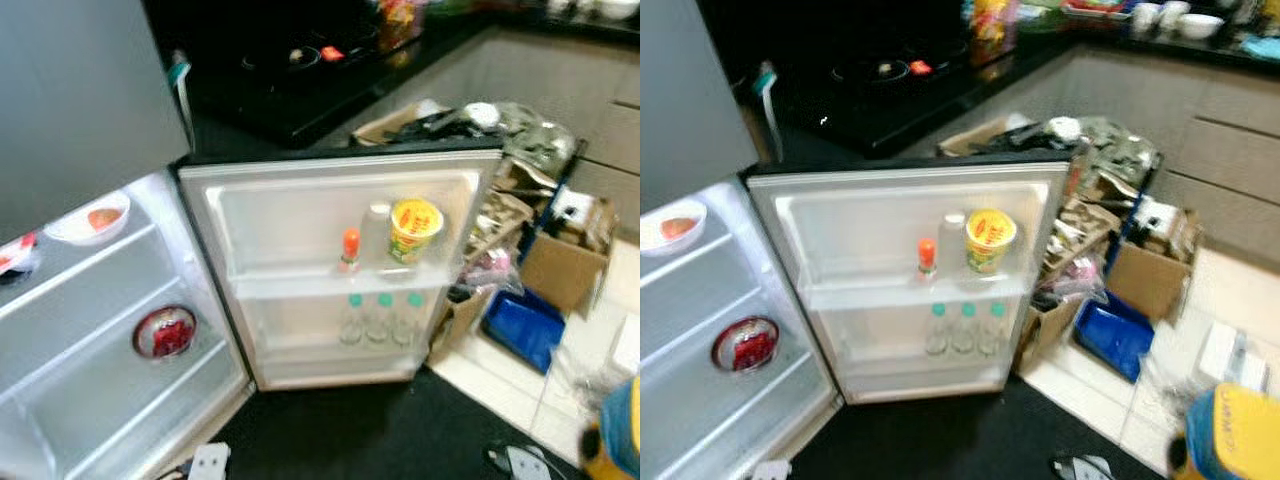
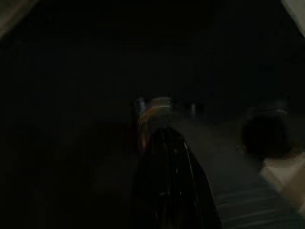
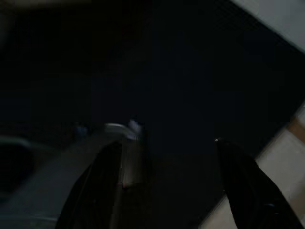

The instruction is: Restocking fridge

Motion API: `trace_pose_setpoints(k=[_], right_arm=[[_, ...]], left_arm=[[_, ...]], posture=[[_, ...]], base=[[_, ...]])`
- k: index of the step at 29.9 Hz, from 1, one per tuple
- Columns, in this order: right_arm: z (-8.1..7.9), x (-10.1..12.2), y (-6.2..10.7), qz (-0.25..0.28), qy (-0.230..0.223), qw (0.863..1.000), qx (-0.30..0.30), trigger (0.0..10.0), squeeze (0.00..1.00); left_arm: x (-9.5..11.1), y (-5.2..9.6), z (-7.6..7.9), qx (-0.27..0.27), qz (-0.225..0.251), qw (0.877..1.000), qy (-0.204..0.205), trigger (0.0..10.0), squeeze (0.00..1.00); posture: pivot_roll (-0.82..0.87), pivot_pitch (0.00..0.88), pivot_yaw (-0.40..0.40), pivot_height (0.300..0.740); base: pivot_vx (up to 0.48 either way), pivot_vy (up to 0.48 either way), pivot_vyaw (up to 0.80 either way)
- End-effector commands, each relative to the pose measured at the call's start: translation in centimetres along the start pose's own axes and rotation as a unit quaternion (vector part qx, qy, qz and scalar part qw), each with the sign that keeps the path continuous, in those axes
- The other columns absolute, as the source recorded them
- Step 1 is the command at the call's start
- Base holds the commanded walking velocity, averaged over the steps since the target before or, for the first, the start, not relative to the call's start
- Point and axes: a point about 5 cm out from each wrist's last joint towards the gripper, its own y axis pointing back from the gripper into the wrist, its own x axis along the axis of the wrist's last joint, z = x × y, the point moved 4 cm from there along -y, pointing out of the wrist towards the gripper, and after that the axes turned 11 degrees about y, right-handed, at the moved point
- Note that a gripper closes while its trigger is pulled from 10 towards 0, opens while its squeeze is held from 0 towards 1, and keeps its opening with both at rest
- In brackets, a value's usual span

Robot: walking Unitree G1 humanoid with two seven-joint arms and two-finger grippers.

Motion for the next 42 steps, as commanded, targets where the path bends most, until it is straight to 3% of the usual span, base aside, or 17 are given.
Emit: trace_pose_setpoints(k=[1, 22, 35, 42], right_arm=[[0.54, -0.51, 0.23, -0.005, -0.001, 1.000, -0.005, 10.0, 0.00], [0.01, -0.70, 0.26, -0.005, -0.004, 1.000, 0.016, 10.0, 0.00], [0.26, -0.40, 0.21, -0.002, 0.004, 1.000, 0.008, 10.0, 0.00], [0.22, -0.32, 0.19, 0.000, 0.005, 1.000, 0.010, 10.0, 0.00]], left_arm=[[0.40, -0.11, 0.19, -0.003, 0.004, 1.000, -0.007, 10.0, 0.00], [0.35, -0.14, 0.29, -0.005, 0.003, 1.000, -0.007, 10.0, 0.00], [0.29, -0.18, 0.36, -0.005, 0.001, 1.000, -0.005, 10.0, 0.00], [0.22, -0.21, 0.48, -0.007, 0.001, 1.000, 0.000, 10.0, 0.00]], posture=[[-0.03, 0.074, 0.001, 0.740], [-0.03, 0.074, -0.001, 0.740], [-0.03, 0.070, -0.006, 0.740], [-0.03, 0.073, -0.005, 0.740]], base=[[0.000, -0.458, 0.80], [0.000, -0.458, 0.79], [0.000, -0.425, 0.00], [0.000, -0.081, 0.00]])
